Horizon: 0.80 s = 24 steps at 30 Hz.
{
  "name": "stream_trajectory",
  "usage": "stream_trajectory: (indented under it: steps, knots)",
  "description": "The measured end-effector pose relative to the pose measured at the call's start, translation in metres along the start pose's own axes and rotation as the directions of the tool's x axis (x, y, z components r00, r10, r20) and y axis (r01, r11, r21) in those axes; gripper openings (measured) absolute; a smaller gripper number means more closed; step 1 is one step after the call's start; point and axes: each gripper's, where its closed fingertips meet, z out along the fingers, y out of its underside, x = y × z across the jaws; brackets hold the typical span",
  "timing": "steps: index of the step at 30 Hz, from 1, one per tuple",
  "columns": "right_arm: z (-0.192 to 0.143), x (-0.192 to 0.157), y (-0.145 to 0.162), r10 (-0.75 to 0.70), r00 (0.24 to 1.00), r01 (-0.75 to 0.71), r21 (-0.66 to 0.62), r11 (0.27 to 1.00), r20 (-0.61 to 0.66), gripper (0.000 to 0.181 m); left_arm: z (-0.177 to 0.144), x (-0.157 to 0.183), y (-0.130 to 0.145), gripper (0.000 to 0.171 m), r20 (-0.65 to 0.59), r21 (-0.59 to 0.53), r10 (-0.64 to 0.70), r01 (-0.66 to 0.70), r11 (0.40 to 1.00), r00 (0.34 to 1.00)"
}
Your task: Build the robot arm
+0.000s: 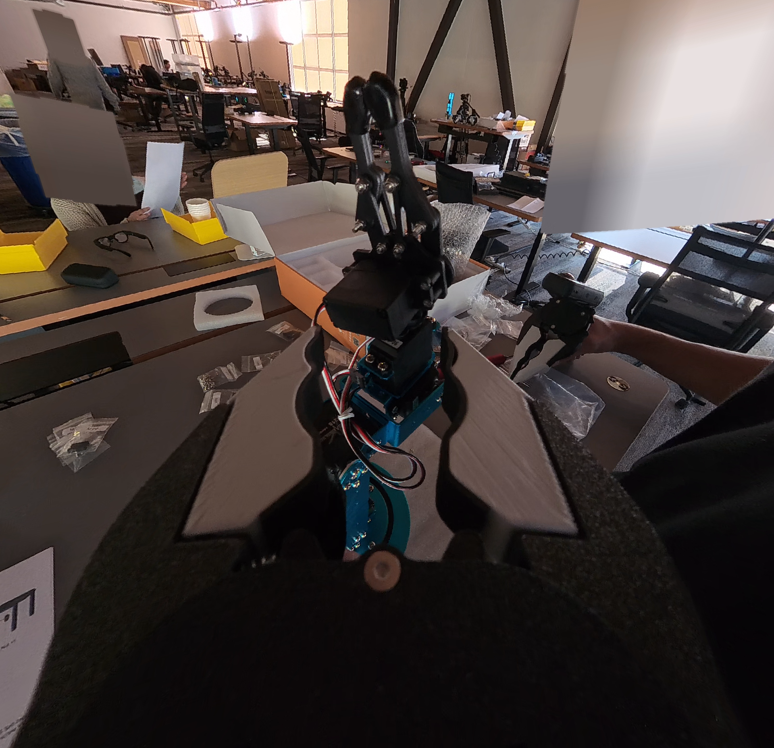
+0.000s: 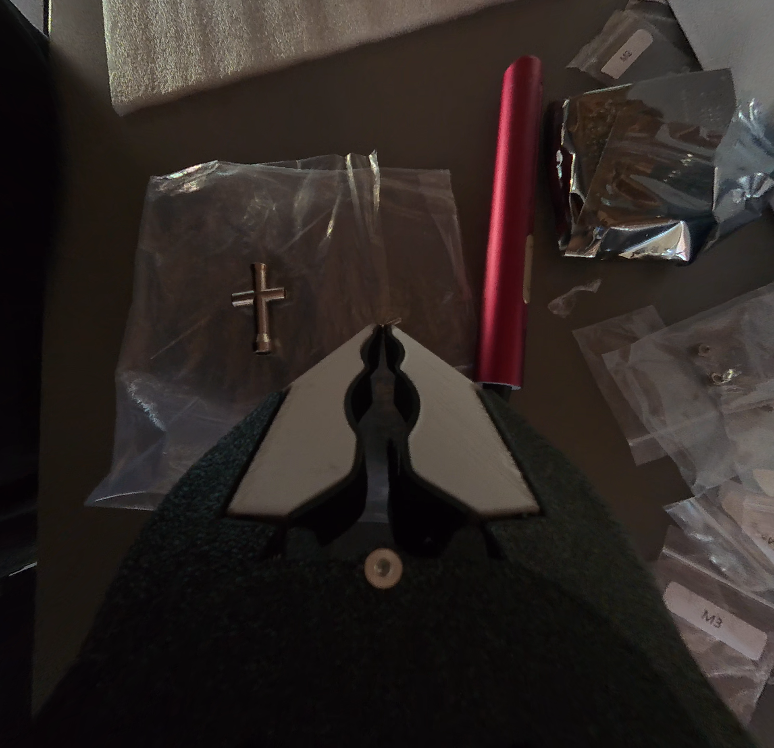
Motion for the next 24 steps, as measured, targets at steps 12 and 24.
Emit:
stream_trajectory:
  steps: [12,24]
  knots:
    - [-0.025,-0.01,-0.069,0.09,0.97,-0.149,0.262,0.954,0.224,0.0,0.007,-0.003,0.003,0.054,0.041,-0.001,-0.022,0.022,1.0,0.999]
    - [-0.05,-0.031,-0.287,-0.388,0.727,0.007,0.558,0.83,0.567,0.0,0.025,-0.015,0.005,0.072,0.047,0.008,-0.076,0.076,0.997,0.996]
